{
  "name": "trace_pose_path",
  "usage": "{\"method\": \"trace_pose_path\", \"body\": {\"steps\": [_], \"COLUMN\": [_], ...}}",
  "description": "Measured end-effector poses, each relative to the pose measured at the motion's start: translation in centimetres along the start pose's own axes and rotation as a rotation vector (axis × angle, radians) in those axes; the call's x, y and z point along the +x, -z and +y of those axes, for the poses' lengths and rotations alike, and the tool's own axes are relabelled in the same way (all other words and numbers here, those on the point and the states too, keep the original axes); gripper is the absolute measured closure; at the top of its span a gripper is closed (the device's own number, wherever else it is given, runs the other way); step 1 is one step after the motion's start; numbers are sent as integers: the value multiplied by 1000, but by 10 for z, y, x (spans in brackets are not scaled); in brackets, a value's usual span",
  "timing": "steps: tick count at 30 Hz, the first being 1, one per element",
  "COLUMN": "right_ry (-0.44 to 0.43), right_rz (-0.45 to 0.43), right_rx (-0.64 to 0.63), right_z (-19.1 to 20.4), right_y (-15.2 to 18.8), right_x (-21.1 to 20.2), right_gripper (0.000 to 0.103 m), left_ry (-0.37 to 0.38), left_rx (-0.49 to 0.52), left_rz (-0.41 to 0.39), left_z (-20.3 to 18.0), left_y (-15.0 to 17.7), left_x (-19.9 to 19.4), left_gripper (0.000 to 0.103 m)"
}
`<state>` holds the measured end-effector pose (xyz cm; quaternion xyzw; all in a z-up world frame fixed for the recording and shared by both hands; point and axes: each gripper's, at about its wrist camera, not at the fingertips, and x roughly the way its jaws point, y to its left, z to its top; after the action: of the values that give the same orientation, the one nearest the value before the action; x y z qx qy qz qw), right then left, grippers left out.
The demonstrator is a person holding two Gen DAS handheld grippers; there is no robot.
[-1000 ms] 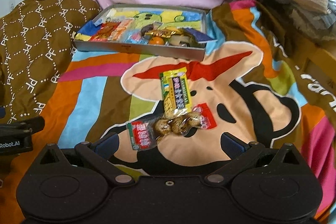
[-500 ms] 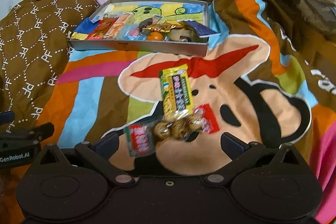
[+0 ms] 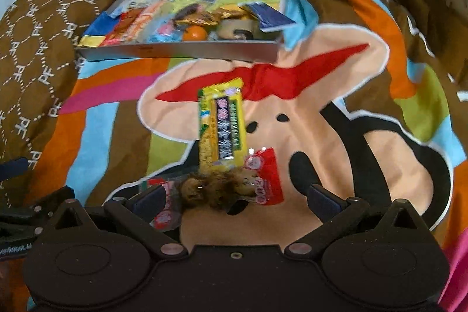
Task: Organize snacks
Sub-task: 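Close left tool on yellow-green biscuit packet while right tool approaches quail-egg packet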
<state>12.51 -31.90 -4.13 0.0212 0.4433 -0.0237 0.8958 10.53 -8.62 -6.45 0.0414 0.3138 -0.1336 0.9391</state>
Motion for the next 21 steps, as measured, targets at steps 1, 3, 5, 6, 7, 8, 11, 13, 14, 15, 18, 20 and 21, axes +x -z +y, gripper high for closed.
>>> {"method": "trace_pose_path", "body": {"steps": [1,3,5,6,7,8,11,13,14,15,18,20,21], "right_ry": [-6,-12,-3,1,5,9,23,25,25,22,14,6,3], "right_rz": [5,11,10,9,10,12,12,8,6,7,16,16,18], "right_rx": [12,20,15,11,5,-1,-27,-41,-44,-48,-58,-64,-65], "right_z": [-2,-4,-4,-4,-4,-4,-3,-3,-3,-3,-3,-2,-1], "right_y": [0,0,-1,0,0,0,0,-1,-1,-2,-2,-1,-1], "right_x": [2,6,10,11,14,16,21,23,24,25,29,32,33], "right_gripper": [1,1,1,1,1,1,1,1,1,1,1,1,1], "left_ry": [9,30,43,48,53,56,56,48,45,43,46,61,70], "left_rx": [3,8,14,18,22,24,17,0,-10,-21,-58,-70,-72], "left_rz": [0,2,5,7,9,13,19,24,29,36,54,58,58], "left_z": [-2,-5,-9,-11,-13,-13,-12,-8,-6,-4,2,3,4], "left_y": [0,0,-1,-1,-1,-2,-5,-8,-10,-12,-19,-26,-30], "left_x": [2,6,10,12,15,17,23,28,30,33,42,48,50], "left_gripper": [0,0,0,0,0,0,0,0,0,0,0,0,0]}}
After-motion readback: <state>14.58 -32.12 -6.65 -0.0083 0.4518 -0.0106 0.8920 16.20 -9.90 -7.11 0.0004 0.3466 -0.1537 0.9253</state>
